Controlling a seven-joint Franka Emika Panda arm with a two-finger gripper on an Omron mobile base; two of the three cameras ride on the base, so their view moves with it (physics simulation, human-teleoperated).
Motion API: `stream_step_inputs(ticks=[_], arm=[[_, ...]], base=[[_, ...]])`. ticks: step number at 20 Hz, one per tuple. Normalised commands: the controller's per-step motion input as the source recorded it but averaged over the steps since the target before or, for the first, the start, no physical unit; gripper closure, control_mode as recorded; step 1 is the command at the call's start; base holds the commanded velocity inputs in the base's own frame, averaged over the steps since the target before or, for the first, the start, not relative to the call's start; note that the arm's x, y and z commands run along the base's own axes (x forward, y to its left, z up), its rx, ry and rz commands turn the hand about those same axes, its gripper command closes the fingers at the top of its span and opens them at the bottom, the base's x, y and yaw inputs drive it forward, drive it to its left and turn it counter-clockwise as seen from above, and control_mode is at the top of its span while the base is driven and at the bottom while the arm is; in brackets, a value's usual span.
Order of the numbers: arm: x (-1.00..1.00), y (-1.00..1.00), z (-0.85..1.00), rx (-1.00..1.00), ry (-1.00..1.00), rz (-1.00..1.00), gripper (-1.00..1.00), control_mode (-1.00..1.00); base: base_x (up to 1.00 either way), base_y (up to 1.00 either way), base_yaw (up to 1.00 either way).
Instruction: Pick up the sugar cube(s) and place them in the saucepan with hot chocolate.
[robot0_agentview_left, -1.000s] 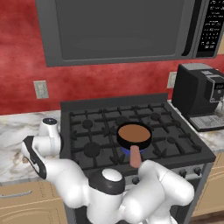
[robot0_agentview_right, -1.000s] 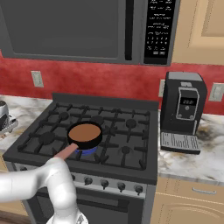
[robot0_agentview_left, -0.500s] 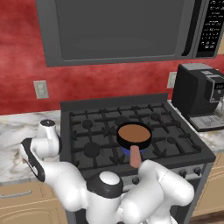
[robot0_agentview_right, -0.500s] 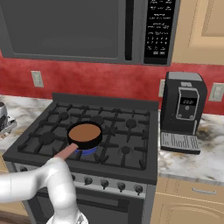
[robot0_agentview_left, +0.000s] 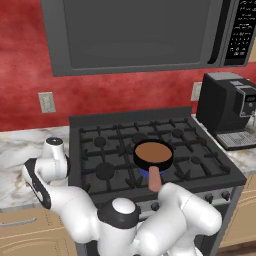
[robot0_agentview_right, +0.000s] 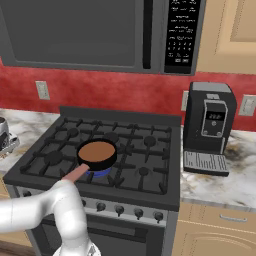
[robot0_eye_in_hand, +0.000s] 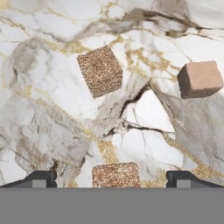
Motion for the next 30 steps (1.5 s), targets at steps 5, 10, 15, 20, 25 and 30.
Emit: stream_step_inputs(ticks=[5,10,15,20,25,30], arm=[[0.0,0.0,0.0,0.0,0.01,0.0,1.0,-1.0],[0.0,0.0,0.0,0.0,0.01,0.0,1.0,-1.0],[0.0,0.0,0.0,0.0,0.0,0.0,1.0,-1.0],[0.0,0.0,0.0,0.0,0.0,0.0,1.0,-1.0],[-0.2,-0.07,0.11,0.0,-0.01,0.0,1.0,-1.0],[-0.02,-0.58,0.78,-0.01,0.0,0.0,1.0,-1.0]], base=[[0.0,0.0,0.0],[0.0,0.0,0.0],[0.0,0.0,0.0],[0.0,0.0,0.0],[0.0,0.0,0.0],[0.0,0.0,0.0]])
